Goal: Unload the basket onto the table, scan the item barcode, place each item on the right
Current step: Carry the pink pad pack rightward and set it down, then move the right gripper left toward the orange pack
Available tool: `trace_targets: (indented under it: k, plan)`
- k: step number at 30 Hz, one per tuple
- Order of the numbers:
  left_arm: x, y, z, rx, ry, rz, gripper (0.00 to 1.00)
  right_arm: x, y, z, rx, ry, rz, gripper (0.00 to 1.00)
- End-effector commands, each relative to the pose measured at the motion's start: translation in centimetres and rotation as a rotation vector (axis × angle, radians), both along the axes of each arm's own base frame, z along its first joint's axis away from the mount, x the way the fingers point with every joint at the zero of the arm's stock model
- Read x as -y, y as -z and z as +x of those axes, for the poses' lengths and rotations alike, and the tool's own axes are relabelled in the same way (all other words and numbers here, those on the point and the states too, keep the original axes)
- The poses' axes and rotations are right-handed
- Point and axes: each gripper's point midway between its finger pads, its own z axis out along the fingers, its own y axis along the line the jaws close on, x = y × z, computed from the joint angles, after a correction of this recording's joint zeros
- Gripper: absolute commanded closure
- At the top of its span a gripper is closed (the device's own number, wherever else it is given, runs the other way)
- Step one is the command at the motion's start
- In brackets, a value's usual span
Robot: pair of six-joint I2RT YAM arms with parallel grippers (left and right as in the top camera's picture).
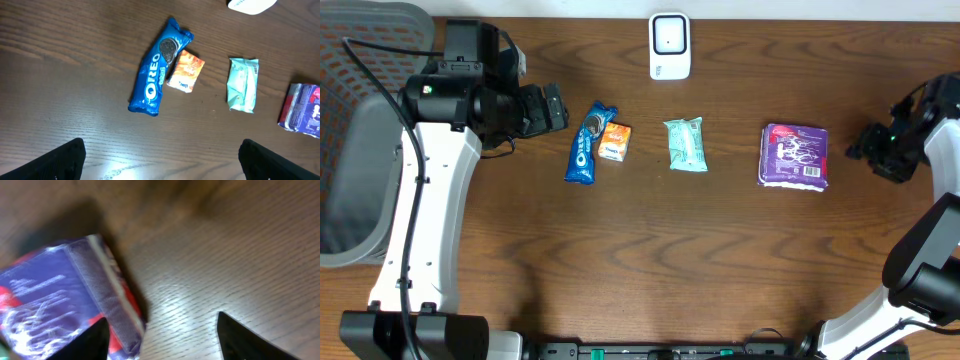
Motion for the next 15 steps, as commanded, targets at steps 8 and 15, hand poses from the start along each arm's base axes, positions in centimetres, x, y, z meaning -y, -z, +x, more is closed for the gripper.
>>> trace_targets:
  k: [8,15]
  plan:
    - [-0.3,0.3,0.1,-0.004,0.0,0.013,0.02,-6.6,3.1,-0.2,0.012,-0.089,0.164,0.56]
    - [-0.3,0.2,0.1,-0.003,0.0,0.013,0.02,-11.1,3.1,1.2,0.033,-0.156,0.182,0.51]
